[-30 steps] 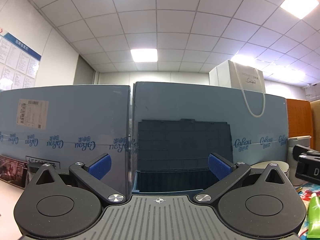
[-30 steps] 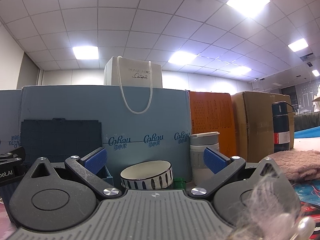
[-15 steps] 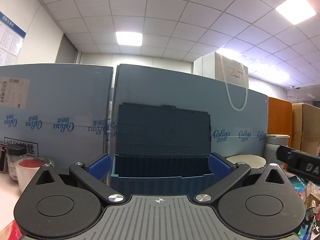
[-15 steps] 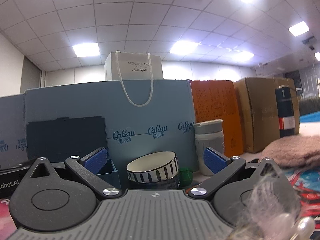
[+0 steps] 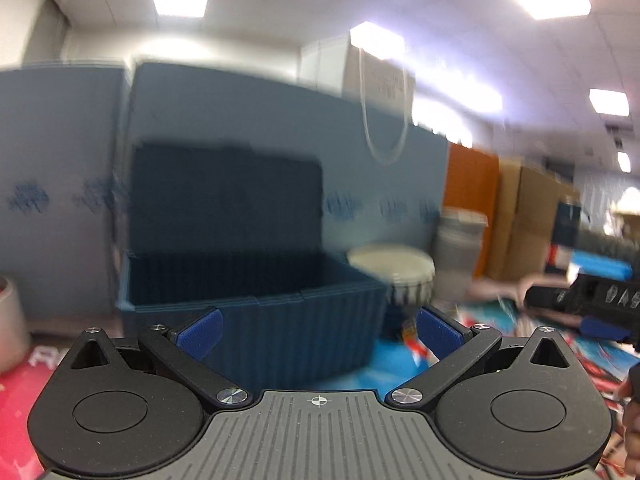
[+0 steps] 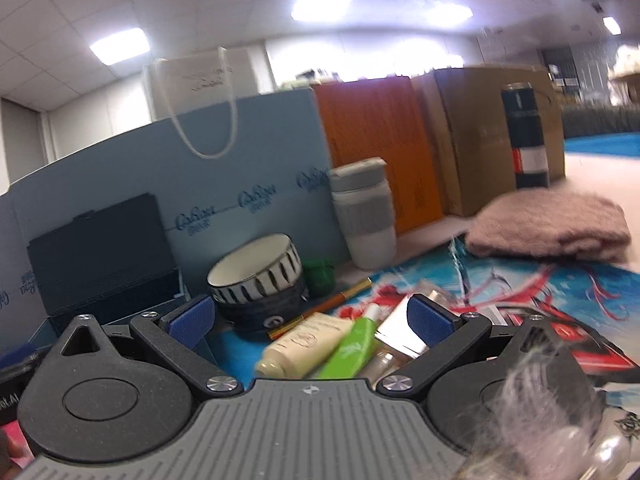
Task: Organize rigid objects
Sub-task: 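Reach the right gripper down and grasp the clear glass block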
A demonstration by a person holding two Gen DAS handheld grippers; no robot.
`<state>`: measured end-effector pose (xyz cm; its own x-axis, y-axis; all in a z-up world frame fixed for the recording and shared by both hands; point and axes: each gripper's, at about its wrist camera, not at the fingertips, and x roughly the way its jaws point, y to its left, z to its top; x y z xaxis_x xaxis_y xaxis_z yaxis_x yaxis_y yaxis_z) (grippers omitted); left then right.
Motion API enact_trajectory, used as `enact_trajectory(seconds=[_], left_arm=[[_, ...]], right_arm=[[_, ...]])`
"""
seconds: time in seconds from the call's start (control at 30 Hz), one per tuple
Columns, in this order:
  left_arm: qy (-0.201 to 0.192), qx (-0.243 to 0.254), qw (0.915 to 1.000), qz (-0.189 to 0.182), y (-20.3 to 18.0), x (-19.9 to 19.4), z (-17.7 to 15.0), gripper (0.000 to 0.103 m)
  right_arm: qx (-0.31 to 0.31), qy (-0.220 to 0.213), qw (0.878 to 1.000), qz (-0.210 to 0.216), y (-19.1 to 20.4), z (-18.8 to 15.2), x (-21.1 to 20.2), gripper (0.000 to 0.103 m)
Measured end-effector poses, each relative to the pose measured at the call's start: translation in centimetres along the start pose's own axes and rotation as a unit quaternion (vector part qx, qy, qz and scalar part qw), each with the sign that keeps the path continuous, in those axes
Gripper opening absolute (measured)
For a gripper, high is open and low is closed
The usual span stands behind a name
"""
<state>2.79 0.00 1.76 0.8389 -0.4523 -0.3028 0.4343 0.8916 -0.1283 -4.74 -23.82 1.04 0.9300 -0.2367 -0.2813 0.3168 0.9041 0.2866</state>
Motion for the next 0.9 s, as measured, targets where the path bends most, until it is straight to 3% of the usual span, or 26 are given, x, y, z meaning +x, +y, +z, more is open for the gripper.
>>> enact_trajectory(seconds=[0.1,0.27,0.37,0.5,0.6,0.67,0.8,0.87,0.9], left_arm=[[0.080,-0.023,0.9965,-0.014,-0.1,1.4,1.7,0.103],[0.162,-0.056,0.9839,-0.052,-0.4,3.9,3.9,0.103],[0.154,-0.060,0.9843,-0.062,-0.2,4.1,3.1,0.103],[0.179,-0.059,0.9800,-0.063,0.8,4.3,2.9,0.103],[0.164,-0.073,0.9806,-0.078,1.5,3.6,3.3,0.103],[0.159,-0.077,0.9811,-0.079,1.8,3.4,3.6,0.103],[0.135,-0.086,0.9842,-0.077,2.4,2.4,4.5,0.103],[0.119,-0.092,0.9853,-0.082,2.9,1.7,4.9,0.103],[0.112,-0.094,0.9858,-0.083,3.2,1.5,5.2,0.103]], right_arm=[[0.041,0.063,0.997,-0.013,-1.7,1.5,0.6,0.103],[0.115,0.139,0.983,-0.046,-4.7,2.4,2.0,0.103],[0.163,0.172,0.970,-0.047,-6.4,2.2,2.8,0.103],[0.172,0.185,0.966,-0.057,-6.8,2.3,3.9,0.101],[0.179,0.193,0.963,-0.059,-6.6,2.9,6.1,0.100],[0.189,0.204,0.957,-0.082,-6.5,3.0,8.2,0.086],[0.210,0.225,0.944,-0.123,-6.8,2.9,11.3,0.067],[0.220,0.232,0.937,-0.140,-7.3,2.6,12.2,0.050],[0.221,0.229,0.937,-0.144,-7.4,2.5,12.3,0.049]])
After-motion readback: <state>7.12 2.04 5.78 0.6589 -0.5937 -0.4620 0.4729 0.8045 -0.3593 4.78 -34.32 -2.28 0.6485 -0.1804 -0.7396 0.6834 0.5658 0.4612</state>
